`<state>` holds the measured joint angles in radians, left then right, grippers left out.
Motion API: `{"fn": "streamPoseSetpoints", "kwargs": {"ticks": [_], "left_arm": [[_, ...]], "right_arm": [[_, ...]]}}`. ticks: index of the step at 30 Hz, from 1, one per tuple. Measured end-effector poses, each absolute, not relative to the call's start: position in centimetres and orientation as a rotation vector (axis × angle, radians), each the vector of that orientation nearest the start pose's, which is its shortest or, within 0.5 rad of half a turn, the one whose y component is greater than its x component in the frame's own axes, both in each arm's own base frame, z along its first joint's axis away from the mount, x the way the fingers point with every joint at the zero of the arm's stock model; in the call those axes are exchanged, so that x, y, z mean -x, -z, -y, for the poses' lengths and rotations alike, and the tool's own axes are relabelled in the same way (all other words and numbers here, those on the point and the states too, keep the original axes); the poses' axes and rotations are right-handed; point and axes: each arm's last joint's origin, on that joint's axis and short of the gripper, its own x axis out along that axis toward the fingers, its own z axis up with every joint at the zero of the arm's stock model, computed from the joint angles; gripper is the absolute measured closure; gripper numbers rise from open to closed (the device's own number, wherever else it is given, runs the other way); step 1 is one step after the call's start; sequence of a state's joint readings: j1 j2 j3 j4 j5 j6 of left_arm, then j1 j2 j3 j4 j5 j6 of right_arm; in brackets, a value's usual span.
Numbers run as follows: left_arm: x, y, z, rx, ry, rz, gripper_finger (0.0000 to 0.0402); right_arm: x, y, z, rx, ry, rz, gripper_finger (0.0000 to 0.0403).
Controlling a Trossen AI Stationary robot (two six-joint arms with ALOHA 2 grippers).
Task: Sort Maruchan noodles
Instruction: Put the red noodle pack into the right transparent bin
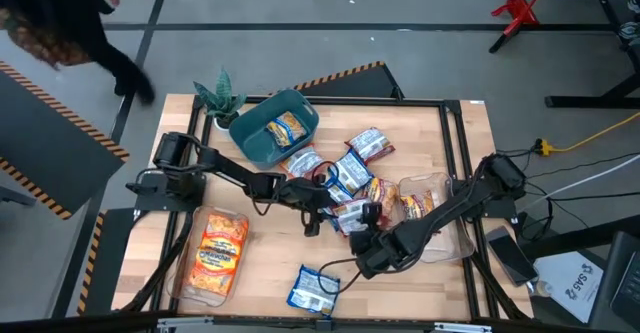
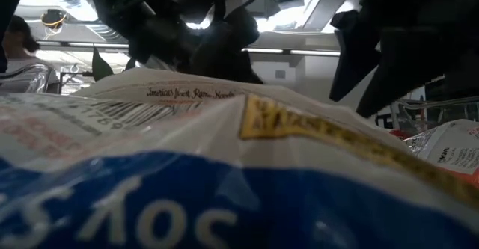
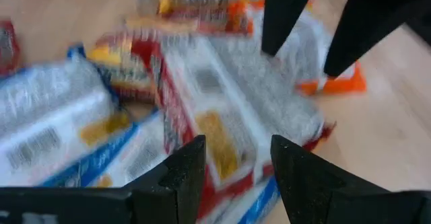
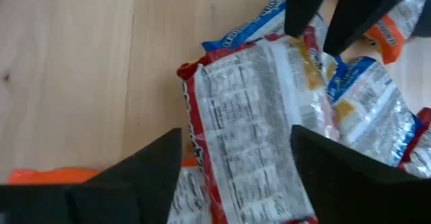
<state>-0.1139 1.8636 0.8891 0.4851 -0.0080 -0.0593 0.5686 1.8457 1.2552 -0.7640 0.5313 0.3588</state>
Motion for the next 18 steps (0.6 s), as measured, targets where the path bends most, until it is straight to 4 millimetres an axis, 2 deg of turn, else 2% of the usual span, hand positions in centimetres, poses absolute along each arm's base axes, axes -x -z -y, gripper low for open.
{"fn": "streamPoseSetpoints", "kwargs": {"ticks": [4,9,15,18], "left_arm": [[-36.7,-13.6,4.0,0.051,0.080,-0.523,0.0239],[-36.6,-11.8,3.9,0.091,0.077,-0.595,0.0239],[-36.7,-11.0,4.0,0.118,0.093,-0.614,0.0239],[-36.7,-11.0,4.0,0.121,0.093,-0.617,0.0239]], "right_arm": [[-30.7,-16.6,-17.9,0.419,0.165,-1.133,0.0092],[-31.2,-14.3,-17.8,0.564,0.247,-1.132,0.0075],[-31.8,-12.9,-17.0,0.633,0.362,-1.105,0.0083],[-32.0,-12.9,-16.6,0.603,0.382,-1.103,0.0110]]}}
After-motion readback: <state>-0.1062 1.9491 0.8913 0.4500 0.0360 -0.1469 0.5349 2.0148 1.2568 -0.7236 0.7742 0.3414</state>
